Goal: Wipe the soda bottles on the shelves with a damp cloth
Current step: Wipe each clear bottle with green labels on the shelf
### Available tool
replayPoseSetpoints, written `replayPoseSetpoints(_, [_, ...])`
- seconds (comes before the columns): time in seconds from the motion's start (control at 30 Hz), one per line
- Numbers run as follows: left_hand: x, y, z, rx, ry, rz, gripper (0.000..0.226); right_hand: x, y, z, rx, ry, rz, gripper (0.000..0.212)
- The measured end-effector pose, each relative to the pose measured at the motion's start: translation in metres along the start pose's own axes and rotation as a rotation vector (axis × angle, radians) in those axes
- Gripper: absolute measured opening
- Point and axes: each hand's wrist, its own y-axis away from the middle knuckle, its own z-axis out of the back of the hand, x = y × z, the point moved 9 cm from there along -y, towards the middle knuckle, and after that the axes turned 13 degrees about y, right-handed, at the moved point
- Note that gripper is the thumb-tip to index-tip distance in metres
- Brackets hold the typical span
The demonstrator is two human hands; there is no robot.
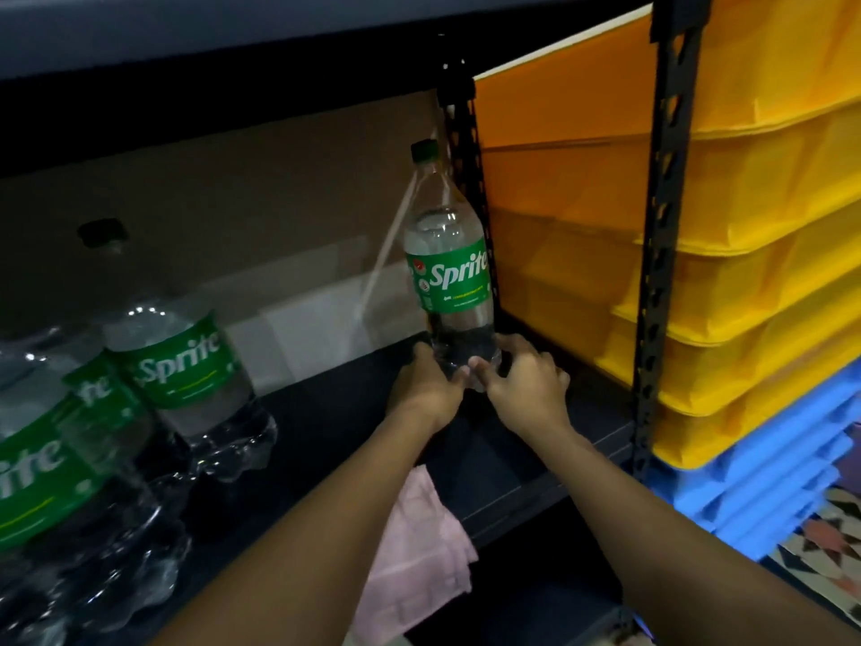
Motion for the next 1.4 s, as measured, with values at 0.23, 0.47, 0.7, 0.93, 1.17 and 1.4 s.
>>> replayPoseSetpoints(0.23, [-0.025, -0.025, -0.037, 0.049, 0.015, -0.027, 0.056, -0.036, -0.026, 0.007, -0.046, 0.009, -0.088, 0.046])
replayPoseSetpoints(0.47, [-0.034, -0.038, -0.051, 0.081, 0.011, -0.043, 0.053, -0.048, -0.040, 0.003, -0.018, 0.004, -0.124, 0.055])
replayPoseSetpoints(0.7, [-0.034, -0.041, -0.055, 0.100, 0.019, -0.027, 0.050, -0.057, -0.047, -0.008, 0.029, 0.000, -0.169, 0.057])
replayPoseSetpoints(0.93, [-0.029, -0.008, -0.030, 0.086, 0.029, -0.029, 0.052, -0.047, -0.032, 0.017, -0.094, -0.048, -0.153, 0.036])
replayPoseSetpoints(1.17, [0.012, 0.063, 0.094, -0.259, 0.294, -0.133, 0.014, 0.024, 0.028, 0.025, -0.195, -0.029, 0.122, 0.005])
replayPoseSetpoints(1.4, [0.074, 0.129, 0.183, -0.581, 0.324, -0.126, 0.039, 0.164, 0.077, -0.021, 0.139, -0.306, 0.333, 0.007])
